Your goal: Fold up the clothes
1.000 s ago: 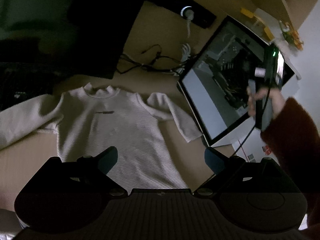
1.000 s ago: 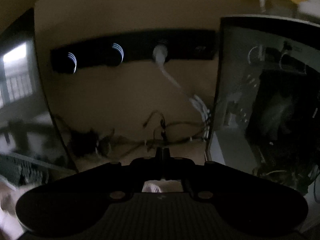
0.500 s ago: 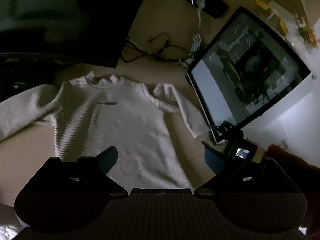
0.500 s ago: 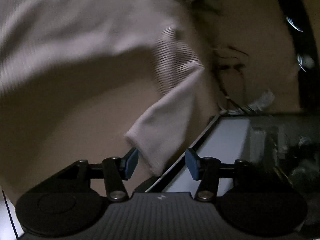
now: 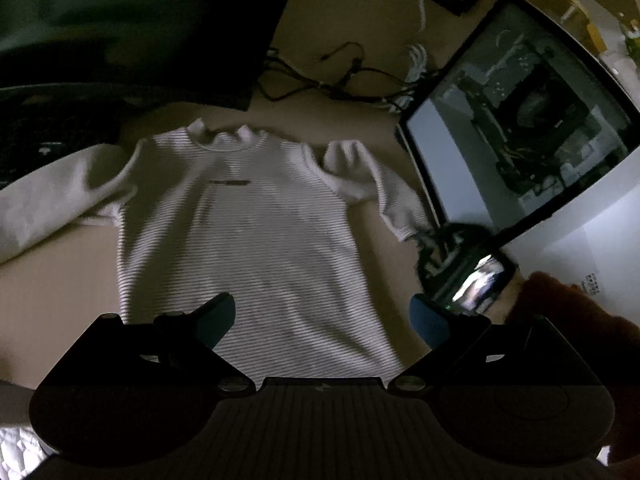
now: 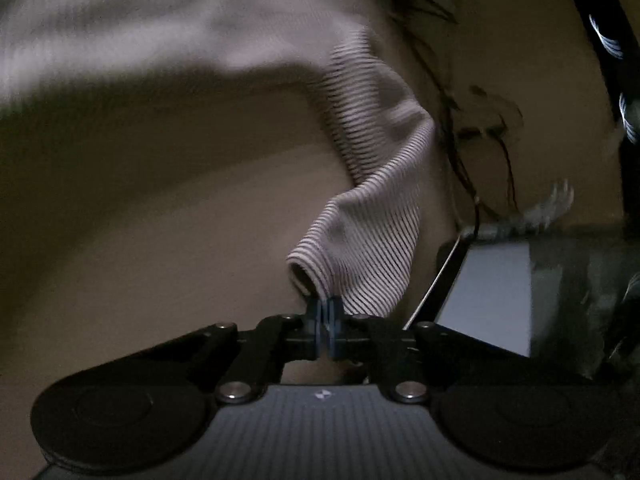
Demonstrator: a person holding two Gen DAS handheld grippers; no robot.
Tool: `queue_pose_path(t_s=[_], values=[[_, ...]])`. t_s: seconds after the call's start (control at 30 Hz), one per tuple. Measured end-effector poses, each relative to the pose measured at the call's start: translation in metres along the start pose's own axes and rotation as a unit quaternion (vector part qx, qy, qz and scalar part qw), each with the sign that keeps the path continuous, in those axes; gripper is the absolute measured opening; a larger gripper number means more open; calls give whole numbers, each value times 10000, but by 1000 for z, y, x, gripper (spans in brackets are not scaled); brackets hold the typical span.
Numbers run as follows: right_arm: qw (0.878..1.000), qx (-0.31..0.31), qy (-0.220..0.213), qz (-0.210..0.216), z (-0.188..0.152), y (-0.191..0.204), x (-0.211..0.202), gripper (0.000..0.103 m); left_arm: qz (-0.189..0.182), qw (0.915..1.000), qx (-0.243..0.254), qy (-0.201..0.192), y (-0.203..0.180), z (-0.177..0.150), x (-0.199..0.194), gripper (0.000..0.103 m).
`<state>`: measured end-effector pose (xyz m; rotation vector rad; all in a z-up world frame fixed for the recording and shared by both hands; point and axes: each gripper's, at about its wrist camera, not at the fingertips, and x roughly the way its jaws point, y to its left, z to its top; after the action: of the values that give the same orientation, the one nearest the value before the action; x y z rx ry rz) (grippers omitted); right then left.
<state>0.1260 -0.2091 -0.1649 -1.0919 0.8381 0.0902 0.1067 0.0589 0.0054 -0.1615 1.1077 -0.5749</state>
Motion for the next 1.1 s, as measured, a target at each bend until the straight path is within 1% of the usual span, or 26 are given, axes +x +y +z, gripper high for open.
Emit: queue_pose_path(t_s=[0.03,0.1,0.13,0.17,0.2,0.23,0.27,0.3,0.37,0.4,0.43,0.47,0.5,0.53,0.57,0.73,0.83,1.1], values=[[9992,400,-56,42,3,-11,-4,3,10,10000,-43,-13,2,0,-1,97],[9916,1273,-186,116,6,-42,-17,3,-45,9999,-131,-36,6,1,-2,97],[9847,1715,-250,176,6,-60,-25,3,-88,9999,-144,-38,7,2,-3,97],[9753,2173,-318,243,7,-79,-34,3,-134,9998,-135,-36,7,2,-3,97],[9632,2642,-370,335,6,-98,-41,3,-176,9998,-109,-34,7,2,-3,97],[9468,3156,-413,478,3,-117,-48,3,-217,9997,-82,-32,7,2,-3,97],[9259,3691,-463,663,-1,-135,-55,3,-254,9997,-56,-35,6,2,-4,97],[9013,4214,-517,861,-7,-151,-61,3,-286,9996,-33,-47,7,3,-5,97],[8456,5158,-629,1222,-17,-183,-73,3,-349,9993,13,-94,7,4,-8,97],[8203,5508,-696,1376,-22,-195,-77,3,-401,9991,39,-130,7,5,-10,97],[7975,5789,-767,1518,-26,-205,-81,3,-453,9988,66,-166,7,5,-13,97],[7786,6005,-829,1623,-28,-213,-85,3,-506,9985,91,-204,7,6,-15,97],[7669,6133,-873,1677,-28,-221,-87,3,-582,9979,108,-250,7,6,-18,97],[7591,6215,-909,1708,-27,-228,-90,3,-653,9973,126,-296,7,7,-21,97],[7563,6248,-937,1702,-25,-233,-93,3,-691,9969,156,-336,7,7,-23,97],[7595,6233,-989,1574,-6,-244,-104,3,-787,9958,234,-407,11,6,-27,97],[7565,6258,-1012,1607,7,-247,-104,3,-802,9956,170,-449,19,5,-30,97],[7689,6049,-1102,1753,58,-241,-104,3,-803,9952,16,-563,43,2,-42,97]])
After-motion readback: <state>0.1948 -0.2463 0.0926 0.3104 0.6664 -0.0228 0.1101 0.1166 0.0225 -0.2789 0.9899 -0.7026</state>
